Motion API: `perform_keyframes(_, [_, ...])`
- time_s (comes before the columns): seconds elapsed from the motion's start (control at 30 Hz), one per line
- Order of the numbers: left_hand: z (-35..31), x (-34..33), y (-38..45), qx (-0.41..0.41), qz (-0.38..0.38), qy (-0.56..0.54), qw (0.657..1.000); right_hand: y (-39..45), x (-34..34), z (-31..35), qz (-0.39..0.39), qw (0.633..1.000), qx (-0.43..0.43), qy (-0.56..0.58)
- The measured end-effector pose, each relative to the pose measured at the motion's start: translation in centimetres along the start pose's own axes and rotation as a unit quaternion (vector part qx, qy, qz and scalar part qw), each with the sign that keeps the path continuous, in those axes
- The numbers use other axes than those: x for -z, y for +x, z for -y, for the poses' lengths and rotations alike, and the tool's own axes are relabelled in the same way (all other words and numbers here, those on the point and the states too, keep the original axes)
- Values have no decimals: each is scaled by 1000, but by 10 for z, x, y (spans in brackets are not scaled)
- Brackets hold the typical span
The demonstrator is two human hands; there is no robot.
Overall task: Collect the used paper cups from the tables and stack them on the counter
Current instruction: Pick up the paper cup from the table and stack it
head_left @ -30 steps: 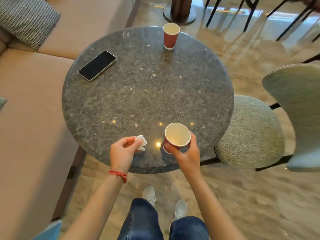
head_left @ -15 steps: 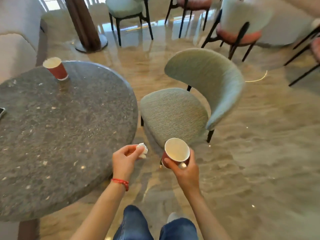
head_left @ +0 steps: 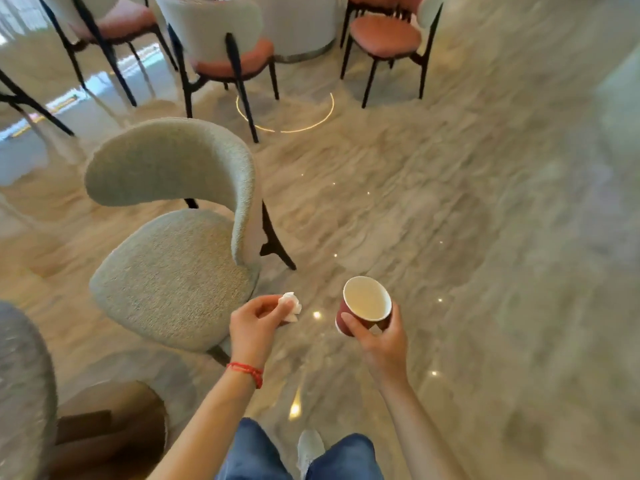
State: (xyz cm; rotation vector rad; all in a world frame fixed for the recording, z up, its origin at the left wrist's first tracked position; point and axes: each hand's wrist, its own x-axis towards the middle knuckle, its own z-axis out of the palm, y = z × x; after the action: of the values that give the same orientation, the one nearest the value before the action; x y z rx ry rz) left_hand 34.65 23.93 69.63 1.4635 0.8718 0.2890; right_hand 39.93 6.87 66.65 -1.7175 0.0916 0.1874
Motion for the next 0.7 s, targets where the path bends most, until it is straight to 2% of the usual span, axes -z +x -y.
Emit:
perform_keyframes(0.13, [-15,-41,18,-20,55,29,998,16,32,-3,-84,996,-22,8])
perform_keyframes(0.27, [-26,-75,49,-35,89,46,994,39,47,-3,-135,990,-30,9])
perform_keyframes(0.7, [-98,-167,199,-29,178,43,983,183,26,35,-204,978,-37,7])
